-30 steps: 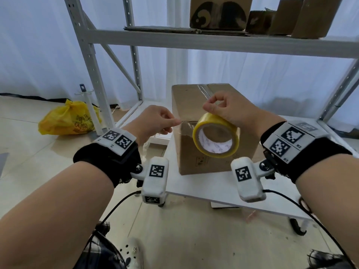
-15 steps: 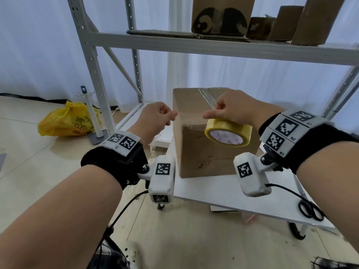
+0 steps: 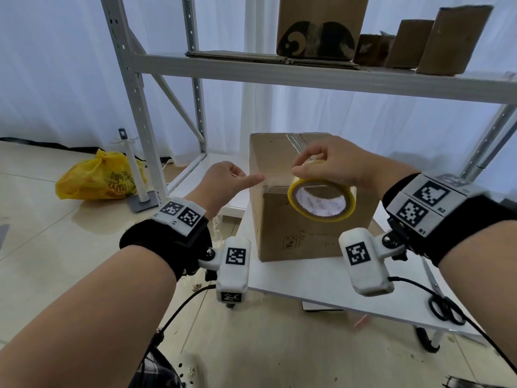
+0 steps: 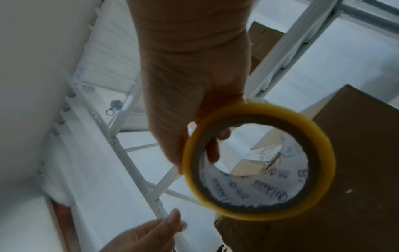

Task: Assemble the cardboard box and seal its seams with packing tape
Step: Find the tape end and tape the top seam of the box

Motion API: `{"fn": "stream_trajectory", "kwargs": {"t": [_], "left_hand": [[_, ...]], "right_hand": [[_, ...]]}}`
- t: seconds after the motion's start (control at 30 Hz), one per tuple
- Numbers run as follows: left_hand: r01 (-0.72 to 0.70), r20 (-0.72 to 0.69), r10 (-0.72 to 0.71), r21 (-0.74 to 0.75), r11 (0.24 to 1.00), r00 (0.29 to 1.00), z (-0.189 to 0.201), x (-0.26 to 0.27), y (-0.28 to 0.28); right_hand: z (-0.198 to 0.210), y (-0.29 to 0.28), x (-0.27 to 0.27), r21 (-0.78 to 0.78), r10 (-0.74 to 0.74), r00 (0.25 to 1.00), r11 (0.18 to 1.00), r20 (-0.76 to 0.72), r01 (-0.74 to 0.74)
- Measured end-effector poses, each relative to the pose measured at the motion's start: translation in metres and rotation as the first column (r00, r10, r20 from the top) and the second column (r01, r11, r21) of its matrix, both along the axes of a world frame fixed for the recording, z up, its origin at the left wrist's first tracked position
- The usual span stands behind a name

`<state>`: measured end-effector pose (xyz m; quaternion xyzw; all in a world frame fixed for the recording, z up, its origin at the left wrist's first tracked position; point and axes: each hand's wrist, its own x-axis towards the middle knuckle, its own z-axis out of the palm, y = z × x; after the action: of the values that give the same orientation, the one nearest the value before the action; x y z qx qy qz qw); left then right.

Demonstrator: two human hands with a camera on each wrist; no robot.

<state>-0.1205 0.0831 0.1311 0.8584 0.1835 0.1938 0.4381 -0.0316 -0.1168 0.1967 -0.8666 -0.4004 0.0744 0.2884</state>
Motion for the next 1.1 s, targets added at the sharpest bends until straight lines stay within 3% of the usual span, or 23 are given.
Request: {"fn": "stream_trajectory", "kwargs": {"t": [0.17,0.33,0.5,0.77,1.1], "left_hand": [[0.015,0.036,-0.014,-0.048,0.999,0.999,0.005,0.001,0.002],[-0.032,0.000,0.032,-0.112,0.993,0.999,0.005,0.001,0.010],[-0.094,-0.027,0.092,-0.108,0.990,0.995,-0.007,0.009,0.016],[-0.096,-0.040,0.104,0.161,0.982,0.994,-0.021,0.030,0.005],[-0.149,0.007,0.150,0.171,0.974,0.989,-0.024,0.038,0.006]], "right_hand": [[0.002,0.017,0.008,-0.068,-0.044,0.988,0.996,0.150,0.055],[-0.002,0.022,0.014,-0.369,-0.057,0.926,0.907,0.373,0.204],[-0.005,0.035,0.024,-0.303,-0.151,0.948,0.923,0.282,0.237],[0.000,0.057,0.023,-0.525,-0.166,0.877,0.745,0.451,0.411],[0.002,0.080,0.032,-0.624,-0.203,0.880,0.638,0.429,0.451]]}}
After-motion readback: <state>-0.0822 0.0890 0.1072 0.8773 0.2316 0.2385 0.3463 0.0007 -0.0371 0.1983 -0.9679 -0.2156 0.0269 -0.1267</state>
